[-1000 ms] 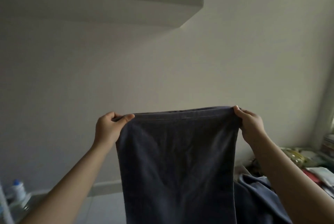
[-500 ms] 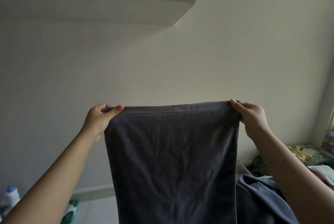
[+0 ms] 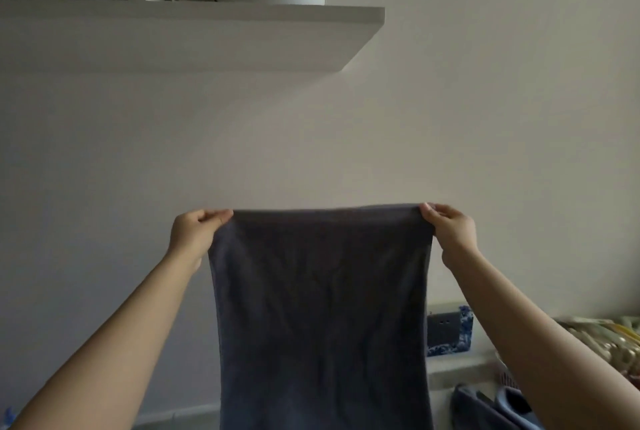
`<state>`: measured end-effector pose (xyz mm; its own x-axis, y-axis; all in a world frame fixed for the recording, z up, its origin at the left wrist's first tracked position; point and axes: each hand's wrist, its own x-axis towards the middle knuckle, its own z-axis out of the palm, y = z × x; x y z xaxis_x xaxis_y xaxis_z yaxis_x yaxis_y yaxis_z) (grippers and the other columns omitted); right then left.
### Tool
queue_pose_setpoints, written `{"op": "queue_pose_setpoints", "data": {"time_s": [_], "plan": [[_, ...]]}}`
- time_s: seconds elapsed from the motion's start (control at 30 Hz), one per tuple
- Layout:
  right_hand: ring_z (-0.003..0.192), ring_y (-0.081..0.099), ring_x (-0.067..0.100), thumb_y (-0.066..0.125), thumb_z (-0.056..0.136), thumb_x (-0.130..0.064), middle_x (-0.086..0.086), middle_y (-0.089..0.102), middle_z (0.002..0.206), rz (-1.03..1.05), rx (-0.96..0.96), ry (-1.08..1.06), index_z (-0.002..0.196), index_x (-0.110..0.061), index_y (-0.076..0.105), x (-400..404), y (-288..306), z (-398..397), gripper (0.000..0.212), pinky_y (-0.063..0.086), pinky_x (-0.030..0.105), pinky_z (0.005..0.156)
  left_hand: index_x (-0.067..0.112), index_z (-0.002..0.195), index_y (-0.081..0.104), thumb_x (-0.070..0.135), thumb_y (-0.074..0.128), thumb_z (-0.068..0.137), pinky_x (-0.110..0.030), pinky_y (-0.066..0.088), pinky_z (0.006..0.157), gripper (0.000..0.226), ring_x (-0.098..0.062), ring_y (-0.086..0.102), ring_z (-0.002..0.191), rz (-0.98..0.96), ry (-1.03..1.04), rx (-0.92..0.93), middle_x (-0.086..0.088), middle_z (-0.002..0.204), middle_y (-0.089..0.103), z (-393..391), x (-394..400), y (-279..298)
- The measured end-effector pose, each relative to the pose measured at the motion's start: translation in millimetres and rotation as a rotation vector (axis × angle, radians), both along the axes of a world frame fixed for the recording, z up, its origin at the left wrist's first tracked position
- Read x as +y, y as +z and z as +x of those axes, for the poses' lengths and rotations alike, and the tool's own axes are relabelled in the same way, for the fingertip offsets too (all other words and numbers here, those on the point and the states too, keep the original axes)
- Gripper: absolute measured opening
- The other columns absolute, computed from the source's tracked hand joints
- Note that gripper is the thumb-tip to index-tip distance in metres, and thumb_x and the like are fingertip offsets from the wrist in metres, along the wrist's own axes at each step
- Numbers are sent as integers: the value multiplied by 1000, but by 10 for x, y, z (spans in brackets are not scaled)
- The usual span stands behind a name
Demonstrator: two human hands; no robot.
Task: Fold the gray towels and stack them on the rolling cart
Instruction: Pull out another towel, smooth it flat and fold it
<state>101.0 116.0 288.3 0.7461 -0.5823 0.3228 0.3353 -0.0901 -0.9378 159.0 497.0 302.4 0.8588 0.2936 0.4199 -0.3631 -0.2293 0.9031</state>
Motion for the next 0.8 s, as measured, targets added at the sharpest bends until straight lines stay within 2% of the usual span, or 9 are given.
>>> {"op": "queue_pose_setpoints", "data": {"time_s": [0.07, 0.13, 0.2, 0.3, 0.5, 0.63, 0.8], "plan": [[77, 58, 15, 67, 86, -22, 3, 65, 85, 34, -56, 16, 94, -12, 65, 23, 138, -44, 13, 50, 31, 75, 7, 90, 66, 18, 68, 84, -25, 44, 75, 13, -15, 56, 78, -59, 16, -93, 2, 76, 62, -59, -15, 155], [70, 55, 10, 65, 87, -22, -2, 63, 81, 53, -83, 45, 98, -11, 63, 32, 162, -133, 16, 47, 26, 67, 10, 82, 65, 20, 67, 85, -23, 43, 69, 11, -10, 53, 71, -46, 26, -148, 4, 73, 59, -181, 5, 211], [70, 53, 9, 64, 89, -23, -3, 62, 81, 59, -64, 61, 101, -10, 63, 43, 64, -271, 18, 46, 27, 66, 15, 72, 62, 21, 67, 85, -24, 43, 68, 15, -8, 52, 69, -21, 11, -148, 3, 72, 59, -367, 44, 140], [73, 51, 13, 62, 90, -24, -1, 62, 81, 37, -5, 75, 101, -9, 65, 56, -238, -513, 20, 43, 28, 65, 17, 70, 63, 20, 68, 84, -25, 44, 66, 15, -10, 54, 67, -1, -24, -89, 1, 71, 61, -663, 94, -149], [78, 56, 14, 58, 92, -19, 4, 64, 80, -8, 155, 141, 87, -12, 66, 109, -1150, -1081, 12, 46, 21, 69, 11, 73, 66, 18, 67, 84, -29, 44, 68, 13, -17, 58, 69, 42, -53, 150, -6, 73, 66, -1253, 233, -1187], [86, 59, 22, 58, 91, -16, 8, 67, 84, -22, 333, 206, 83, -15, 67, 113, -1848, -1306, 13, 45, 34, 84, 7, 73, 67, 15, 67, 84, -30, 45, 68, 13, -21, 60, 70, 36, -88, 341, -8, 70, 68, -1522, 334, -2009], [75, 54, 18, 59, 90, -11, 10, 63, 76, 61, 541, 225, 79, -6, 66, 219, -2586, -1494, 13, 43, 25, 67, 4, 78, 70, 11, 69, 82, -27, 48, 70, 8, -22, 63, 78, 65, -120, 581, -13, 80, 72, -1779, 430, -2867]]}}
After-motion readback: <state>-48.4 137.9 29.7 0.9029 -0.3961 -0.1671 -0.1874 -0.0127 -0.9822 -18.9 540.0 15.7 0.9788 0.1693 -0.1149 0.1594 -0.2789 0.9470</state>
